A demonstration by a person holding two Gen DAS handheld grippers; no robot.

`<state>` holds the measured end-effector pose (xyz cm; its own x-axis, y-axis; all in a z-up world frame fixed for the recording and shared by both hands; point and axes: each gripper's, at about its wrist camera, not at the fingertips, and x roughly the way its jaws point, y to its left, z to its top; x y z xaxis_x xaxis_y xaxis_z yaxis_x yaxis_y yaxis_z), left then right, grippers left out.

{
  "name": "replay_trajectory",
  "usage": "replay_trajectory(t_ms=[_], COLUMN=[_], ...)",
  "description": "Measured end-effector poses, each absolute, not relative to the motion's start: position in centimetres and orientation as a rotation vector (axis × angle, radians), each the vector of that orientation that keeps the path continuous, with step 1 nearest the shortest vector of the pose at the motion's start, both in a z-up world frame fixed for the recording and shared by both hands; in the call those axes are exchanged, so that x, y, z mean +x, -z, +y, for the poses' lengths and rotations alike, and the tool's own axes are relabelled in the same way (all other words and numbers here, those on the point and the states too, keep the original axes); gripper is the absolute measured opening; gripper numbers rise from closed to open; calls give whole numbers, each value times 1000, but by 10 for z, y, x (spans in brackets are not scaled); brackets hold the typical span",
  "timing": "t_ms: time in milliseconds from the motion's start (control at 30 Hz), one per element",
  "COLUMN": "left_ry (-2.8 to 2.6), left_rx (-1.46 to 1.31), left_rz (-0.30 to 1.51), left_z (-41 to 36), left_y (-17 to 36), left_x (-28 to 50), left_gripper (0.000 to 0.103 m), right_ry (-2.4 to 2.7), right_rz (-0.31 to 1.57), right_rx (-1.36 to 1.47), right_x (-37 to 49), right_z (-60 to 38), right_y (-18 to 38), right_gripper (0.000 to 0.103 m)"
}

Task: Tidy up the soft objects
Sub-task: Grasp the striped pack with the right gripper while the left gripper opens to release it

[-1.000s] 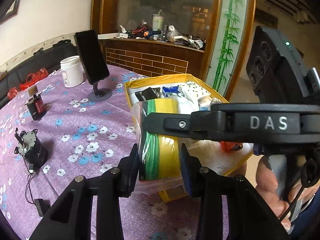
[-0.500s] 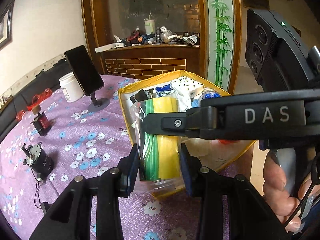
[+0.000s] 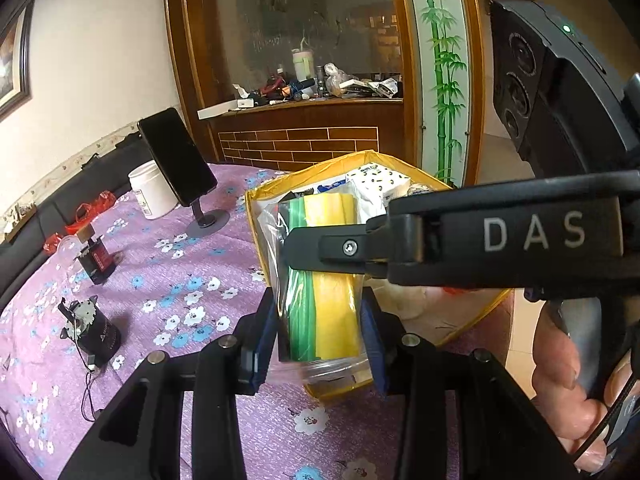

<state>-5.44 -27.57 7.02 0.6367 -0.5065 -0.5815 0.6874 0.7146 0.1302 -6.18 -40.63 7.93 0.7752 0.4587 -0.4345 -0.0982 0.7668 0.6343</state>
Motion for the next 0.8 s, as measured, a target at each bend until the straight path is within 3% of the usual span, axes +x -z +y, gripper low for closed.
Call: replay_trajectory(t_ms=[800], left_ry=[678], left_rx=[407], left_rz=[494], left_z=[-279], left_y=[-68], left_x=[-60], left_gripper=[40], right_ry=[-312], right_rz=[611], right_rx=[639], right_x=[-62], right_z=[-410], right_y=[-79], right_gripper=[24])
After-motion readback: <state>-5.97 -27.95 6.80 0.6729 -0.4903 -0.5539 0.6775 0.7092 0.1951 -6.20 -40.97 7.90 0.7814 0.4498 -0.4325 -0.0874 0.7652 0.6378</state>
